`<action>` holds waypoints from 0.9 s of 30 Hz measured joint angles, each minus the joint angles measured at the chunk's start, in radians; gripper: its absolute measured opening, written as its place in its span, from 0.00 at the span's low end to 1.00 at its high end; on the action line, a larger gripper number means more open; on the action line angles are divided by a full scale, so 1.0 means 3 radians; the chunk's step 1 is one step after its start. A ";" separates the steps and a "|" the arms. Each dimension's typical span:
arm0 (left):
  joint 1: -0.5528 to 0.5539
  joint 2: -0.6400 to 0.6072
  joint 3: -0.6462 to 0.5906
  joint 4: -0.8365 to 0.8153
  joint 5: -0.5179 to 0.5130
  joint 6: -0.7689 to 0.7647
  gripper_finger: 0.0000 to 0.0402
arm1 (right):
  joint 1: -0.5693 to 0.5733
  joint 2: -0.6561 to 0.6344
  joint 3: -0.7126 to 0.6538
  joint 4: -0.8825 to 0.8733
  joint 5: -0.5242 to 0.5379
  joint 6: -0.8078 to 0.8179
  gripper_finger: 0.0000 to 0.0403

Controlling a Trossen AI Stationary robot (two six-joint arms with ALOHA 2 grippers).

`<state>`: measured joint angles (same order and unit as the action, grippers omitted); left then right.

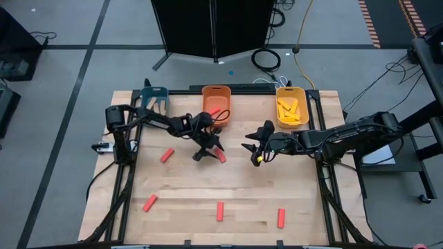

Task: Sort blocks
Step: Put the red block into the orange bin

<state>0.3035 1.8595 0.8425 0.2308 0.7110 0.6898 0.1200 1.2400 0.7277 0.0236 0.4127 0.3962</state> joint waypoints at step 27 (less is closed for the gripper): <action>-0.0164 -0.0005 0.0004 -0.0512 -0.0716 -0.0276 0.49 | -0.0001 0.0000 0.0000 -0.0094 -0.0084 -0.0057 0.45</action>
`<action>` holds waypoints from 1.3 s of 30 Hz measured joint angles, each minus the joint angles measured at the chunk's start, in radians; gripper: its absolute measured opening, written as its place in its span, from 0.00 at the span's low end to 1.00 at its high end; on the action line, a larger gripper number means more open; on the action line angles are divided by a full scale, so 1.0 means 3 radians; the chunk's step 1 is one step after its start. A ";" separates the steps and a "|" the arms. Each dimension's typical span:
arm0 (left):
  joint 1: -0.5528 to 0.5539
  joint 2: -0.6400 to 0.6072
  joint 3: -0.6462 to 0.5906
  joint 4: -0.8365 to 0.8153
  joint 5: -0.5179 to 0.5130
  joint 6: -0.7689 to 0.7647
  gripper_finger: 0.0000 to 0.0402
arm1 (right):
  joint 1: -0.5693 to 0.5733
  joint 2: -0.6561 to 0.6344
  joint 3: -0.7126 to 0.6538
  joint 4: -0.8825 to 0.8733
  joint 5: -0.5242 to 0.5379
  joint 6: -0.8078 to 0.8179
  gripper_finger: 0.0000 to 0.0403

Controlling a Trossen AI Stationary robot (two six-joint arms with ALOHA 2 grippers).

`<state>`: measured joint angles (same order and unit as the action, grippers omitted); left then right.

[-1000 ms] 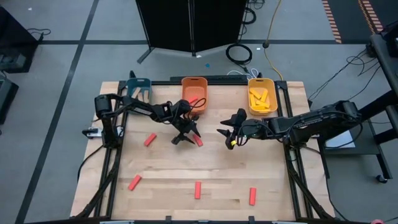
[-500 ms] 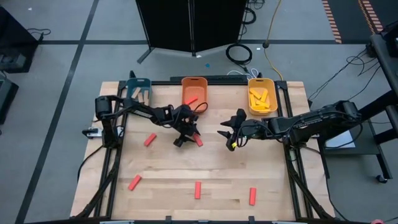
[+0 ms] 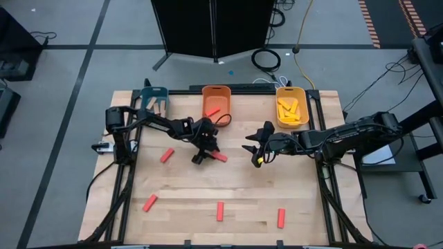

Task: Sort blocks
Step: Put the red block into the orange bin

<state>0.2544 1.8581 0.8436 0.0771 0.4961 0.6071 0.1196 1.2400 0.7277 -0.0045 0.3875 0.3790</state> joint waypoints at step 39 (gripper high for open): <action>-0.0149 -0.1279 -0.0004 0.0353 -0.2619 -0.2123 0.28 | -0.0097 0.0022 -0.0001 -0.0249 0.0214 -0.1345 0.45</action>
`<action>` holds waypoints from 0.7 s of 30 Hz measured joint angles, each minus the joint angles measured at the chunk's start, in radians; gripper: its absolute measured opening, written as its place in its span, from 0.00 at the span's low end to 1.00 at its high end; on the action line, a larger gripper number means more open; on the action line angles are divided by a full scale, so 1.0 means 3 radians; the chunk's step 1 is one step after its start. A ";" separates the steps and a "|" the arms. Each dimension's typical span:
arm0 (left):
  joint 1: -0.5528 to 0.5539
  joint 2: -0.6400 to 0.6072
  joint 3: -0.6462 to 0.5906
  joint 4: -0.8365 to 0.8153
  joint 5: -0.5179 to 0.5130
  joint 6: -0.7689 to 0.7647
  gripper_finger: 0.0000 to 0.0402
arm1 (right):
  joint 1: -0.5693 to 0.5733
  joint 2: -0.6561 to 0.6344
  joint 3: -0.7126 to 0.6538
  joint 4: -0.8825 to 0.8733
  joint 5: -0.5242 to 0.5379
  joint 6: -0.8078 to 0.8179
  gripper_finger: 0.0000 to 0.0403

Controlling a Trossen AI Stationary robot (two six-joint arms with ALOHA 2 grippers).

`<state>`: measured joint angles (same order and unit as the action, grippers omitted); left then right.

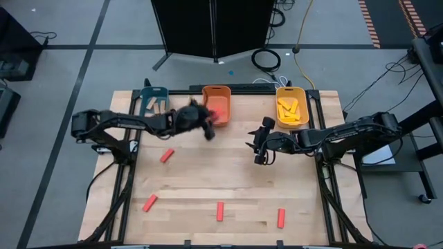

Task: Sort blocks
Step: Put the red block into the orange bin

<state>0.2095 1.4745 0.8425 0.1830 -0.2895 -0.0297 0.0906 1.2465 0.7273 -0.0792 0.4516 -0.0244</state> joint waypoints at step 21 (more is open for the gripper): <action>0.0834 0.0674 0.0000 0.0308 -0.0086 -0.1974 0.28 | -0.0066 0.0001 0.0000 0.0355 0.0150 -0.0055 0.45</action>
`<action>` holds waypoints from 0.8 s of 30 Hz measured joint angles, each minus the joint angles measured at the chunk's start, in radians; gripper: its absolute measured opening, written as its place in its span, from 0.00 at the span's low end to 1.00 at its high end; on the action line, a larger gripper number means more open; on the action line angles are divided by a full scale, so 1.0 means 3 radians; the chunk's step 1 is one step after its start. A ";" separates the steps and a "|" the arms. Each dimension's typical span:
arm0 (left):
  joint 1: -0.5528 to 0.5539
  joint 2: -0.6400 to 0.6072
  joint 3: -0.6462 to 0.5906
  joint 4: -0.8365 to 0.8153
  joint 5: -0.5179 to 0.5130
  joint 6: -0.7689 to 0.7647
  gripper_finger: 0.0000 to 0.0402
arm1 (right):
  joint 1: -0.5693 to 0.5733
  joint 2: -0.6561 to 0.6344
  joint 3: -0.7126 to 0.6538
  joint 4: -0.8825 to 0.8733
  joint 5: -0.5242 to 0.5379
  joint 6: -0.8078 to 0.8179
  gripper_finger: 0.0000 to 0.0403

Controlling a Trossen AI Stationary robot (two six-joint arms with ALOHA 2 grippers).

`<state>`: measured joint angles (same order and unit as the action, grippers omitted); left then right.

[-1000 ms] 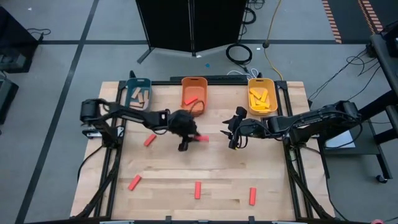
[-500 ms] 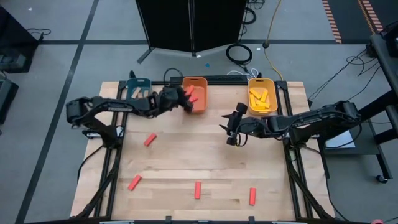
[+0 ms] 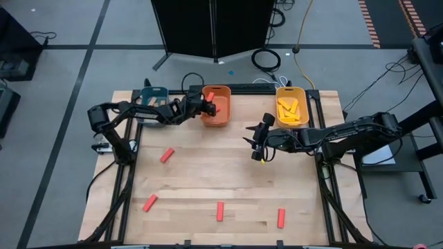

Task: Sort blocks
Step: Put the red block into the orange bin

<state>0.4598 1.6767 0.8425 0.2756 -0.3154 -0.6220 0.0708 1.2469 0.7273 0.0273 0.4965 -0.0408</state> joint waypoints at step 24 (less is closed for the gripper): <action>-0.0125 -0.0966 0.0003 -0.1055 0.0797 0.1122 0.50 | 0.0000 0.0000 0.0000 -0.0103 -0.0001 -0.0026 0.45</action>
<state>0.4224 1.3871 0.8435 -0.0410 -0.0762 -0.2853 0.0708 1.2469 0.7273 -0.0037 0.4961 -0.0485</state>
